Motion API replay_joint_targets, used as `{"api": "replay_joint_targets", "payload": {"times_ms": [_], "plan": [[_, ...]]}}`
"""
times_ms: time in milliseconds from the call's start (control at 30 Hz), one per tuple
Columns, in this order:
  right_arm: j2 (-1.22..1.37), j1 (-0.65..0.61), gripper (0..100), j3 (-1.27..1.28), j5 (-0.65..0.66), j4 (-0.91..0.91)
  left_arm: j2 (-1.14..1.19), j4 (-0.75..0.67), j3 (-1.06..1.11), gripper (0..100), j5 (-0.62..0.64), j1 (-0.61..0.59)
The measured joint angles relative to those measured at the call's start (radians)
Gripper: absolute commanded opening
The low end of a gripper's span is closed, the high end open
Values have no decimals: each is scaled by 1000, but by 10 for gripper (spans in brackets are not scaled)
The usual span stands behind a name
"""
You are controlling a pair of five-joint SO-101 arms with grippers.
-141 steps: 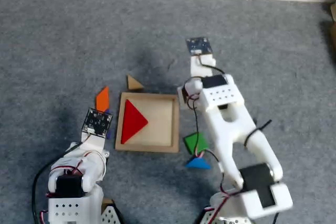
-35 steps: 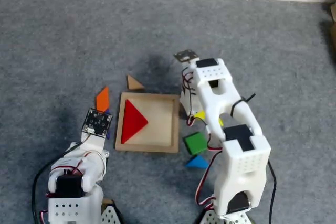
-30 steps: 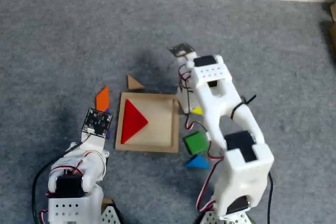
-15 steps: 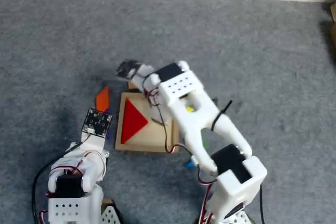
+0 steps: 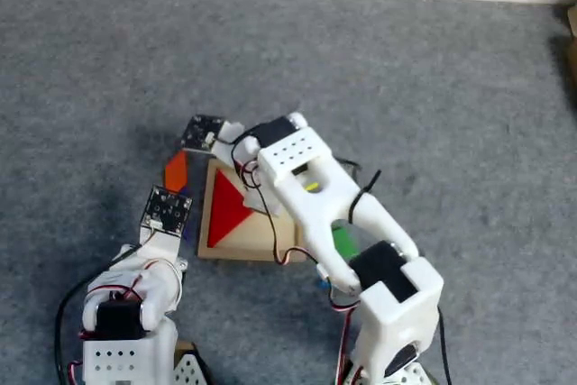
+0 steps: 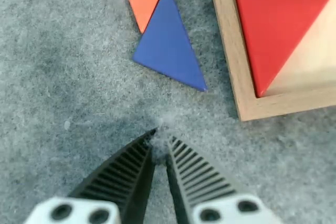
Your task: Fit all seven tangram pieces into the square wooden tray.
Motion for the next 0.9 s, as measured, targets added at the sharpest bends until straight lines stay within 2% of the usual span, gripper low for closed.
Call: {"api": "replay_joint_targets", "payload": {"times_ms": [100, 267, 367, 500, 667, 800, 900], "plan": [[0, -17, 270, 0, 5, 5, 0, 0, 0, 5, 0, 0], [0, -26, 76, -57, 5, 84, 0, 0, 0, 5, 0, 0], [0, 2, 2, -124, 5, 138, 0, 0, 0, 5, 0, 0], [0, 68, 5, -166, -34, 146, 0, 0, 0, 5, 0, 0], [28, 143, 5, -117, -169, 2, 0, 0, 0, 5, 0, 0], [94, 146, 5, -35, -222, -135, 0, 0, 0, 5, 0, 0], [114, 141, 5, -29, -232, -167, 0, 0, 0, 5, 0, 0]]}}
